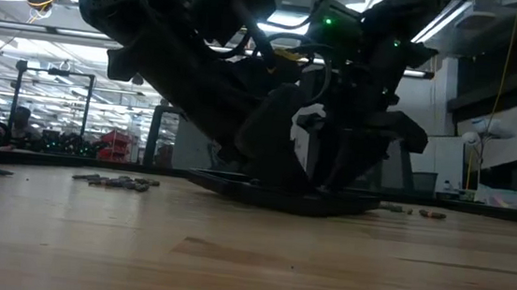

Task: Prefit tool cases
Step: Remove the green socket bit from the black prefit tool case

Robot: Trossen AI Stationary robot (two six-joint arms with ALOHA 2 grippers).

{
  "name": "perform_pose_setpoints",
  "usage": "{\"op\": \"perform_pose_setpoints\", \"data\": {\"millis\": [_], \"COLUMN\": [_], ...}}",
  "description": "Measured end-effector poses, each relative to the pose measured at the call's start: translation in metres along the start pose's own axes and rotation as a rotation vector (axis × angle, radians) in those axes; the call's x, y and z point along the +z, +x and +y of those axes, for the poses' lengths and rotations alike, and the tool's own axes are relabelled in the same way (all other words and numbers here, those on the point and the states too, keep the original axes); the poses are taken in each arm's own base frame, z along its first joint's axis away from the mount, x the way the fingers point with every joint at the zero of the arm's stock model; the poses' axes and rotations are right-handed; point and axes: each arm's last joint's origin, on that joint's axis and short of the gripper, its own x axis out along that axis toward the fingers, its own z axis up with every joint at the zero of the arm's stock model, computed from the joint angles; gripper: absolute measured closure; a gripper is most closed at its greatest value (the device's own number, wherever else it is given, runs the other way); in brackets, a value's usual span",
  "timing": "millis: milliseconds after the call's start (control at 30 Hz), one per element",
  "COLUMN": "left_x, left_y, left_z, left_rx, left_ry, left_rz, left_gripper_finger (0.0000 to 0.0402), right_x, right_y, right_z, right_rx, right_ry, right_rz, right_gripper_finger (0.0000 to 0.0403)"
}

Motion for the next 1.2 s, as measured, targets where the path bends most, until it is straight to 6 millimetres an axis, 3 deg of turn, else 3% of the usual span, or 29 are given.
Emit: {"op": "perform_pose_setpoints", "data": {"millis": [167,467,667,800,1000,1200], "left_x": [-0.001,0.002,0.014,0.023,0.029,0.043], "left_y": [-0.001,-0.003,-0.017,-0.032,-0.053,-0.084], "left_z": [-0.002,-0.002,0.003,0.006,0.015,0.022], "left_rx": [0.001,-0.001,0.033,0.058,0.107,0.132], "left_ry": [0.003,0.024,0.126,0.199,0.267,0.299], "left_rz": [-0.002,-0.006,0.013,0.037,0.132,0.174], "left_gripper_finger": [0.0401,0.0401,0.0401,0.0401,0.0401,0.0401], "right_x": [-0.003,-0.002,-0.004,-0.016,-0.056,-0.086], "right_y": [0.001,0.001,-0.019,-0.05,-0.093,-0.101], "right_z": [0.002,0.004,-0.003,-0.021,-0.048,-0.063], "right_rx": [0.017,0.007,-0.044,-0.134,-0.196,-0.137], "right_ry": [0.048,0.127,0.259,0.343,0.511,0.686], "right_rz": [0.033,0.033,0.06,0.08,0.113,0.09], "right_gripper_finger": [0.0274,0.039,0.0401,0.0401,0.0402,0.0402]}}
